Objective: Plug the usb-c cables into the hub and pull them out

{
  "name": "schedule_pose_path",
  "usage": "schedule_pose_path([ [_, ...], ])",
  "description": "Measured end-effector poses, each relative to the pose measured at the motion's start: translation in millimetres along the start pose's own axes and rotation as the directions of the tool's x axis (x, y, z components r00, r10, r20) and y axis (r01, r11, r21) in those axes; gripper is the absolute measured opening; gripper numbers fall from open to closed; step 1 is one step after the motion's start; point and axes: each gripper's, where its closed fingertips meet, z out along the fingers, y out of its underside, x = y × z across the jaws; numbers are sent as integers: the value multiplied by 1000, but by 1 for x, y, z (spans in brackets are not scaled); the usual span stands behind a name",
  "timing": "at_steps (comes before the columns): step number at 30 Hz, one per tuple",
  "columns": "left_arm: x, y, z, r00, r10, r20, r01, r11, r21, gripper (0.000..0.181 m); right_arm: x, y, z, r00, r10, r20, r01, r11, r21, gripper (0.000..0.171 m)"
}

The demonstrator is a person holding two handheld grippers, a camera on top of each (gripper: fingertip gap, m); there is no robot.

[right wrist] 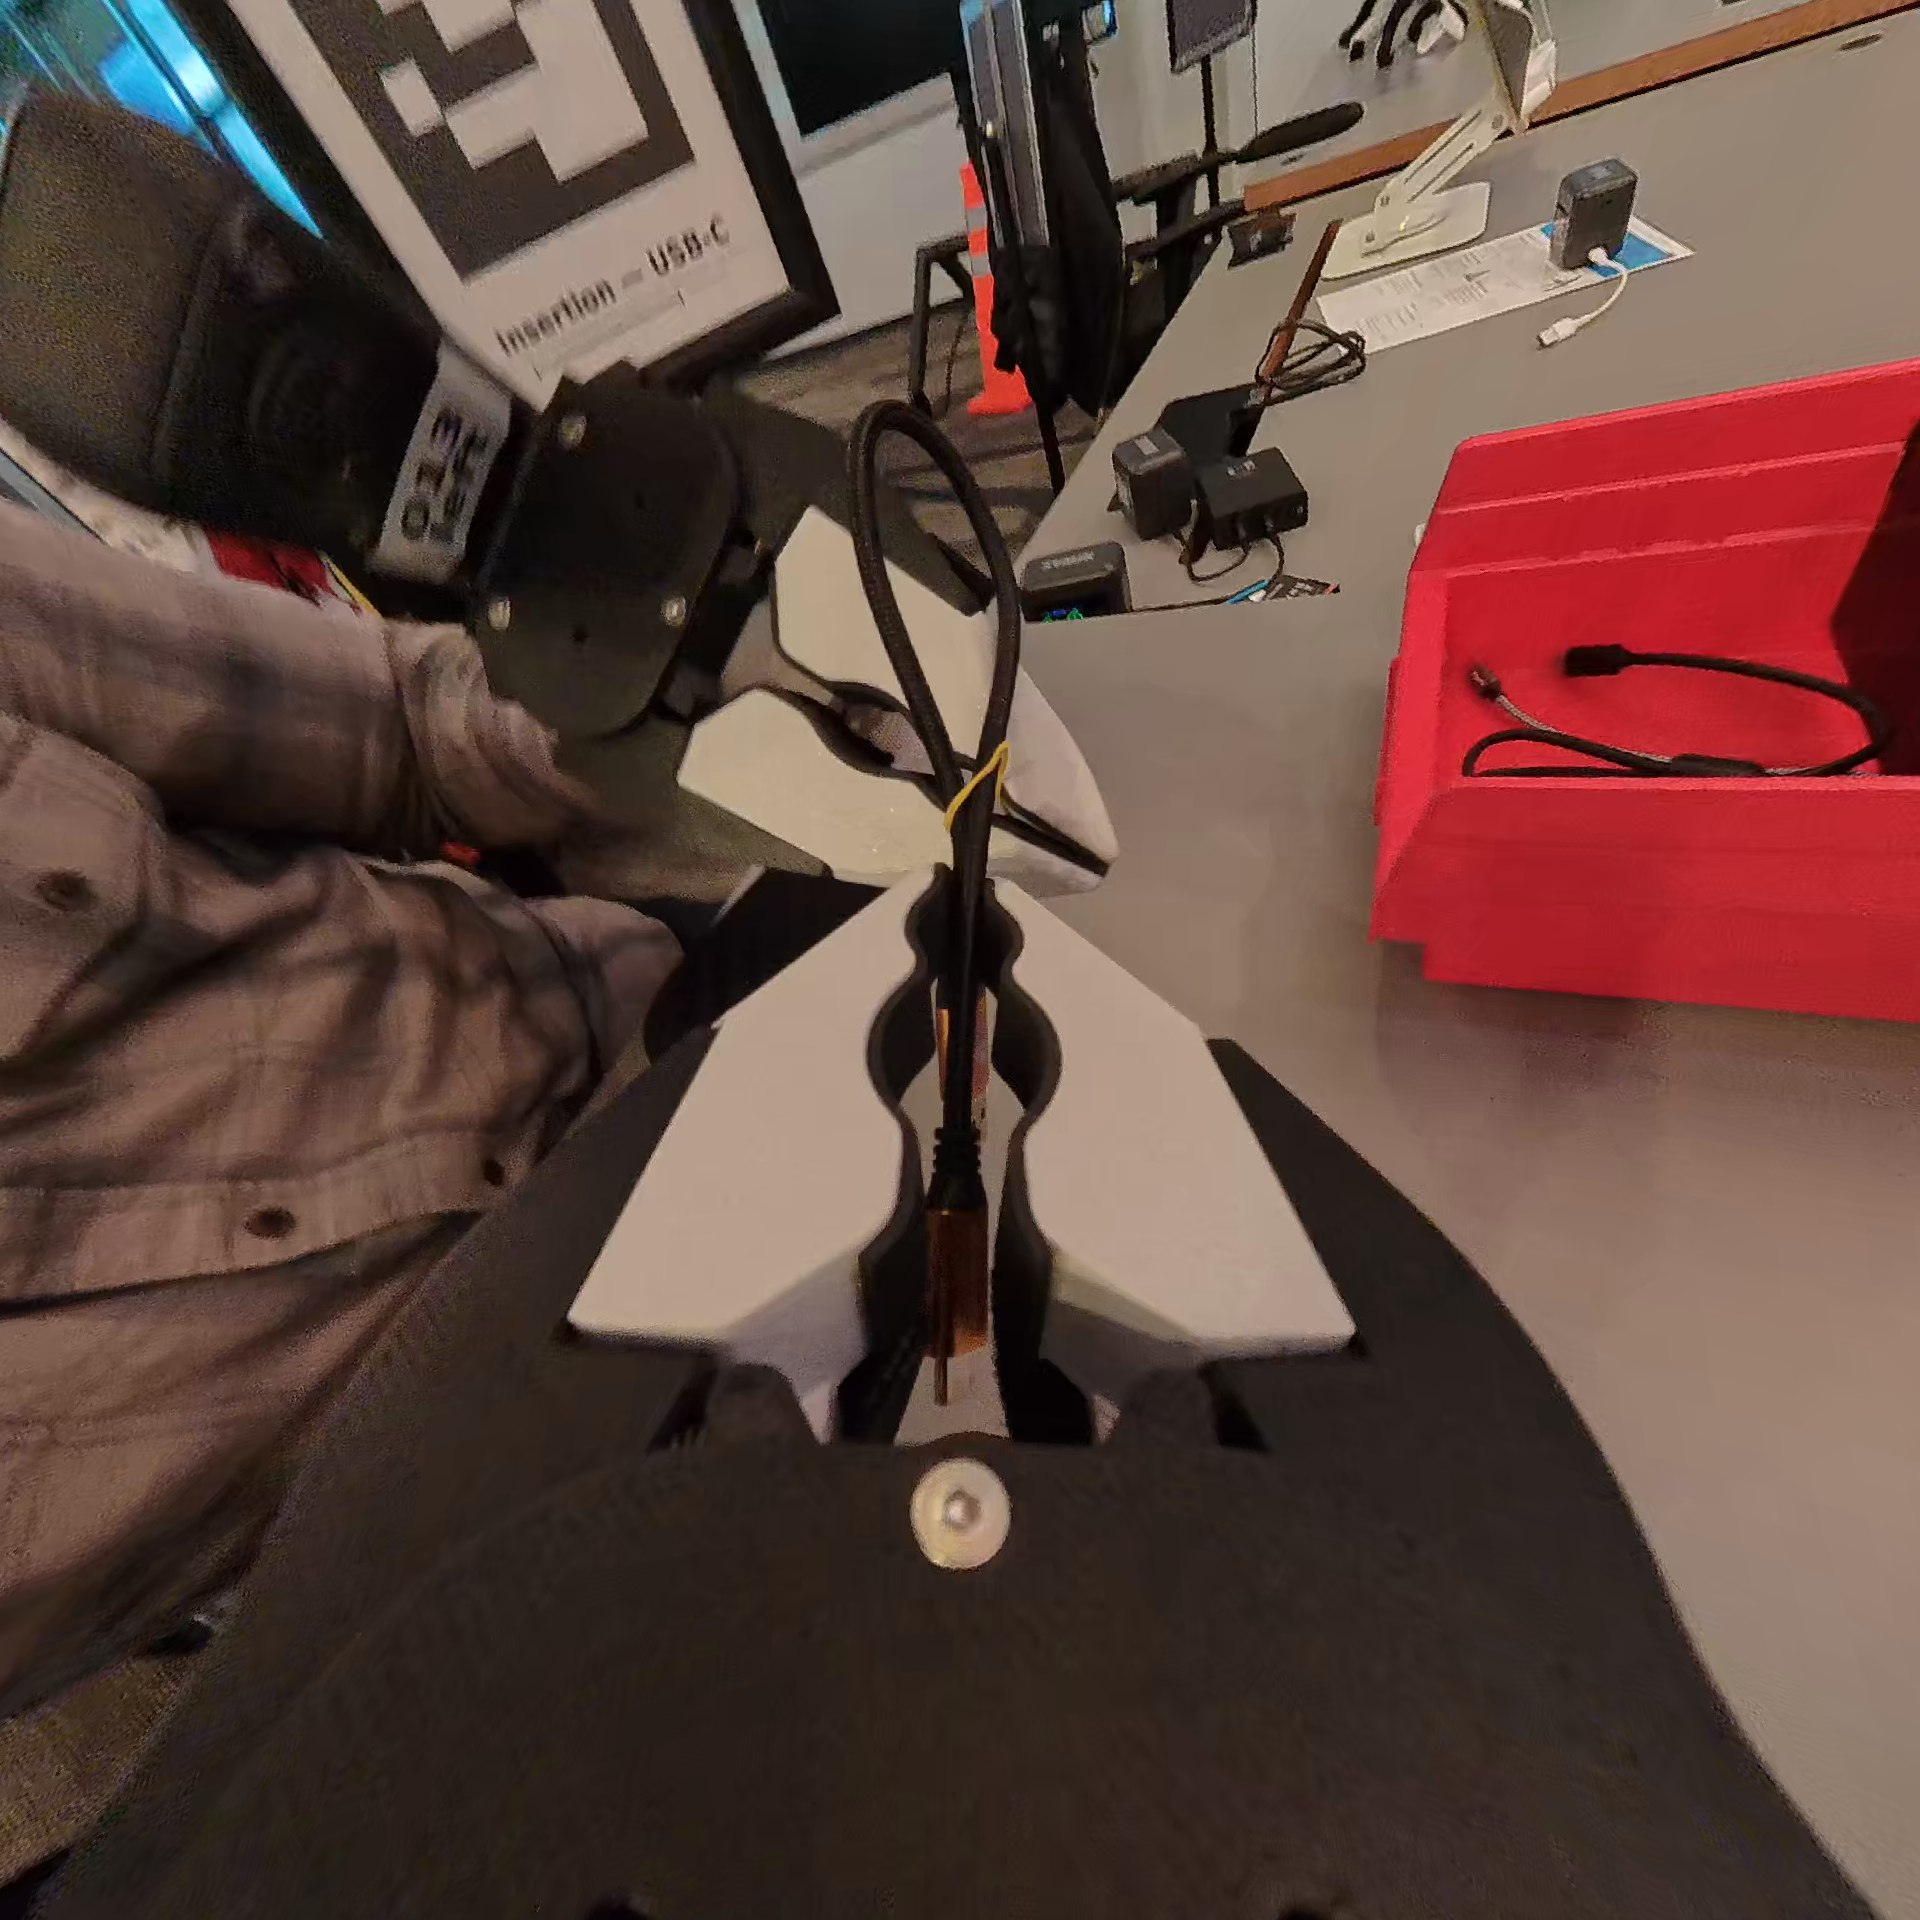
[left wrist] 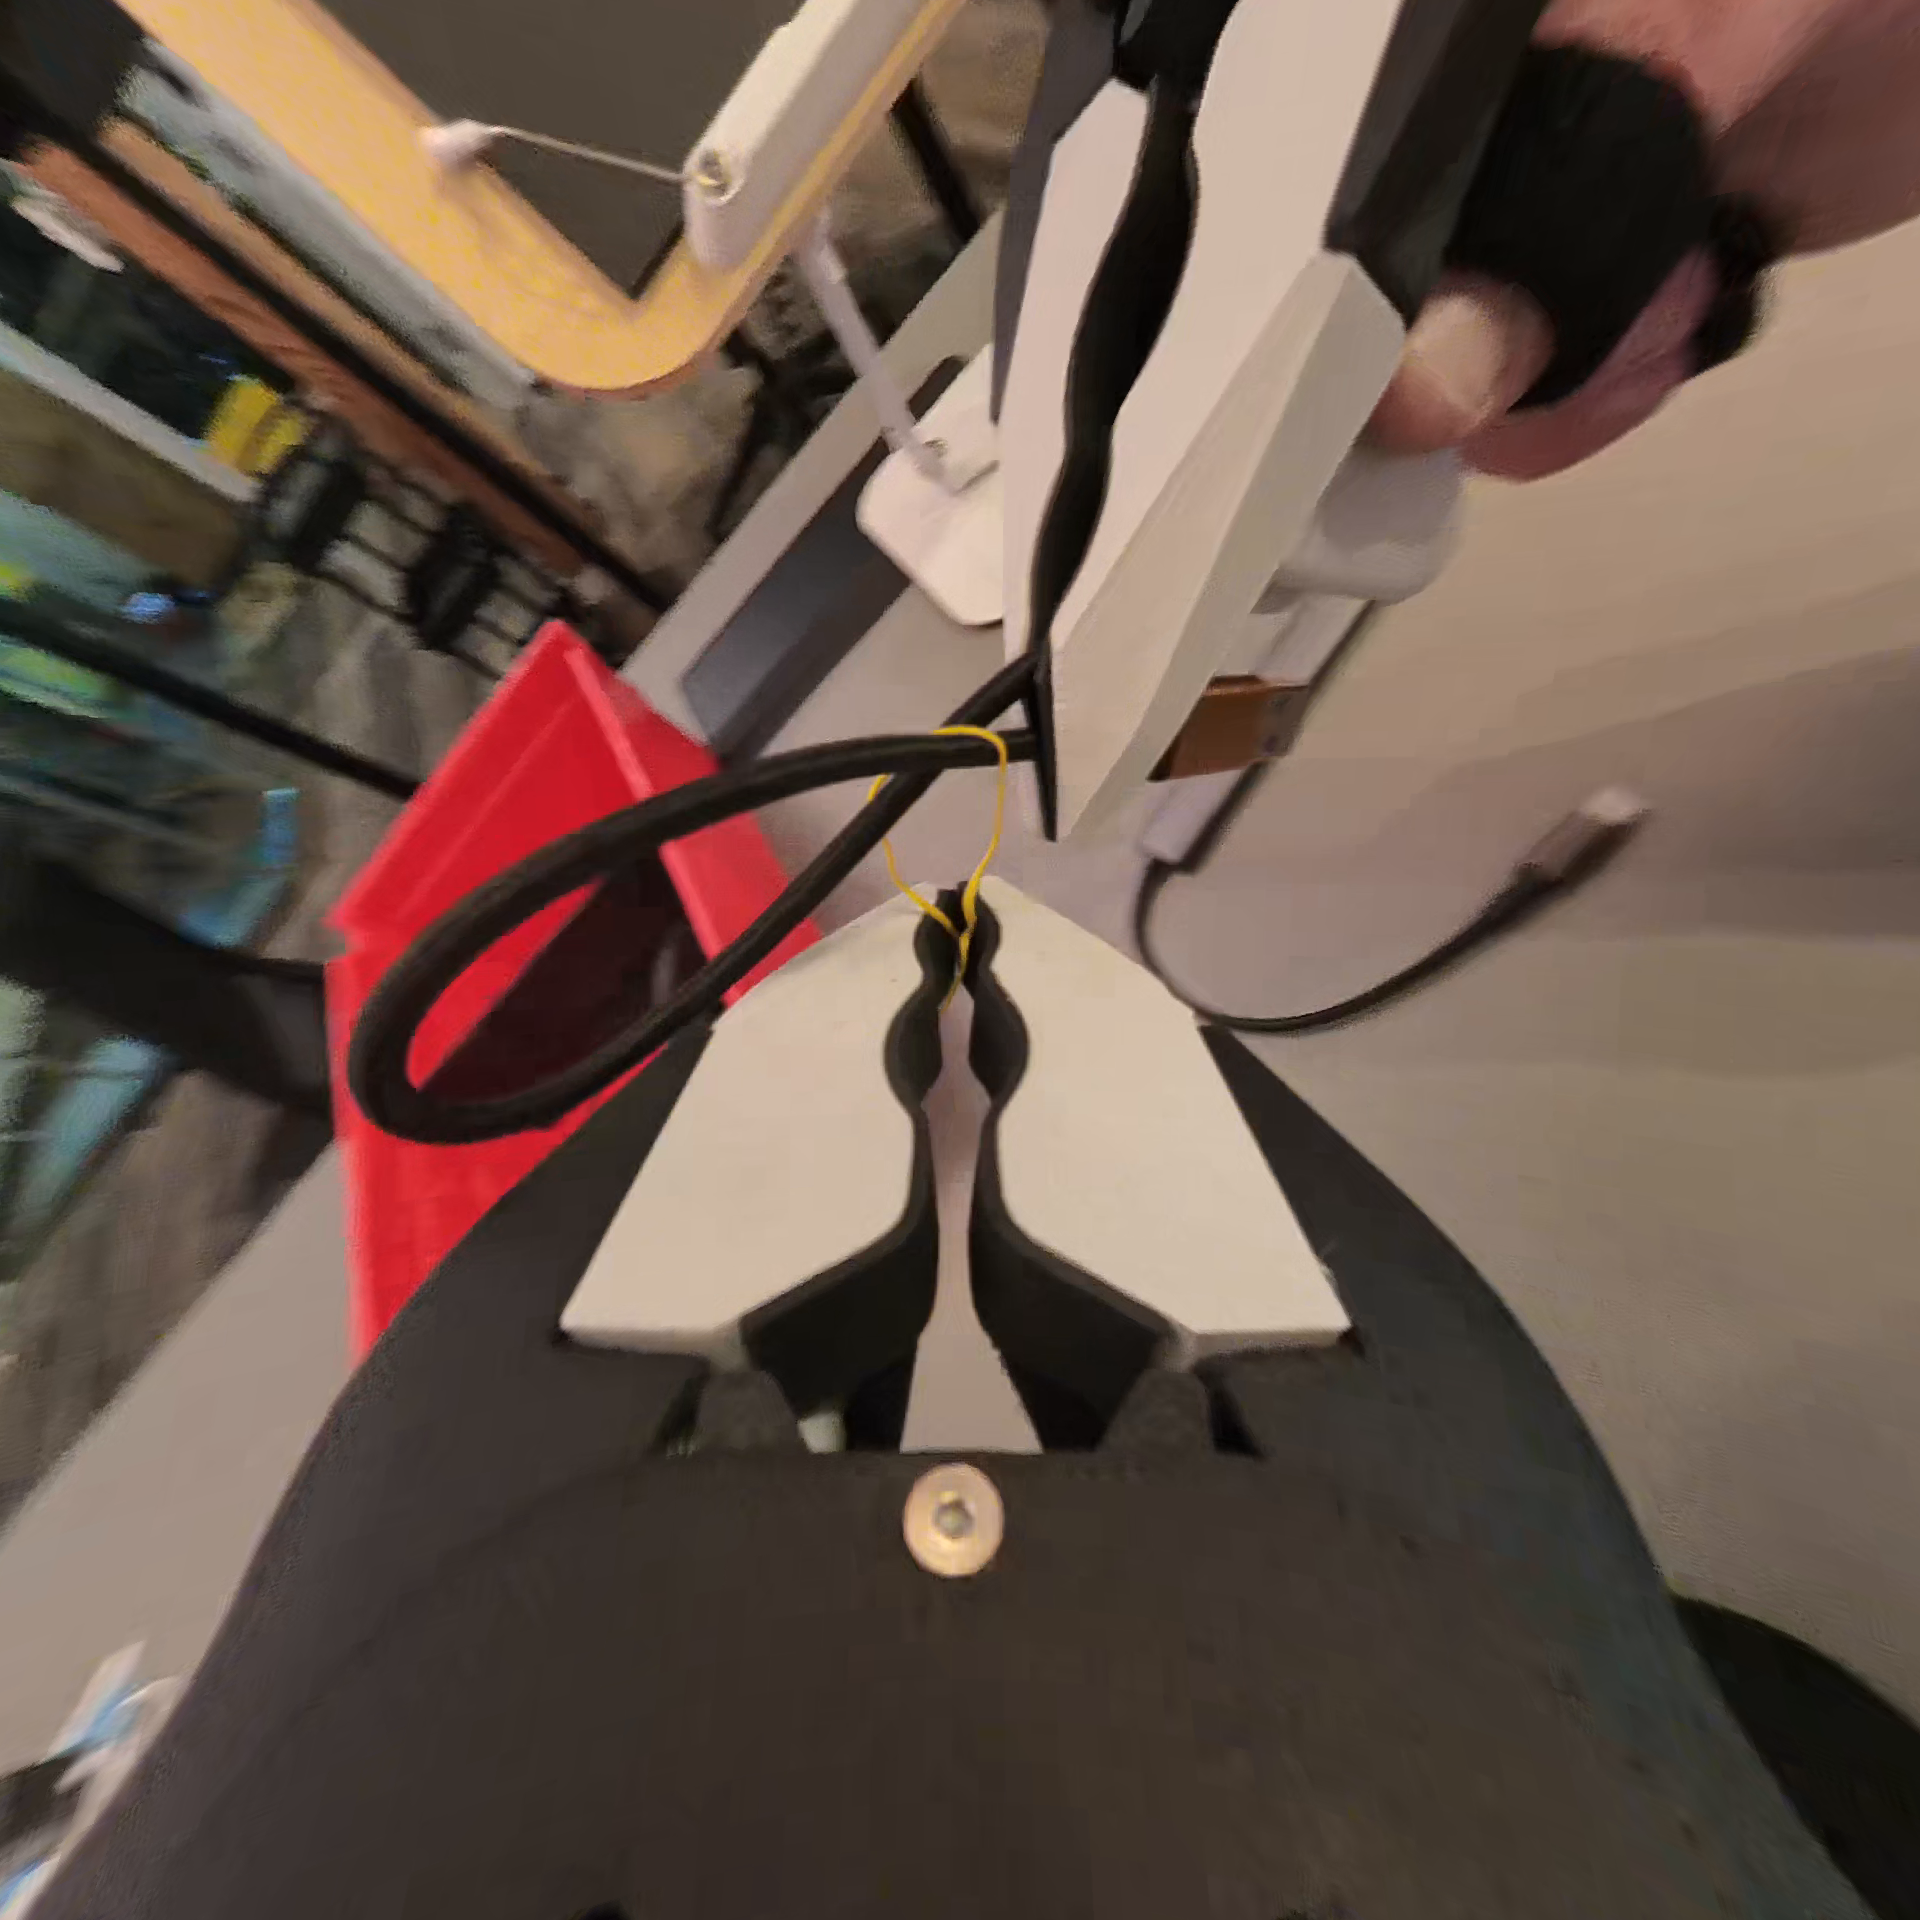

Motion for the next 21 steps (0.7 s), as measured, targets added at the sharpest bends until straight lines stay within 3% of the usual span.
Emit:
schedule_pose_path([
  [1,-6,0,0,997,49,65,-48,999,-18,0,0,-2,1,1000,25,13,-25,1000,19,1],
  [3,-14,1,1,977,139,162,-132,990,-56,0,0,-5,4,997,68,28,-70,996,52,1],
  [8,-15,1,3,984,93,151,-93,996,-11,0,5,-13,3,993,115,33,-118,985,123,1],
  [12,-18,-1,1,970,141,201,-144,990,2,0,8,-17,0,990,135,41,-140,977,158,1],
  [16,-3,2,5,999,11,44,-14,998,57,2,8,-12,0,994,104,20,-105,987,121,1],
  [17,-1,2,5,1000,-31,0,31,997,77,19,6,-11,0,995,94,24,-96,989,115,0],
  [21,8,3,-1,956,-200,-216,230,965,124,40,2,-11,-2,997,62,36,-66,993,99,1],
])
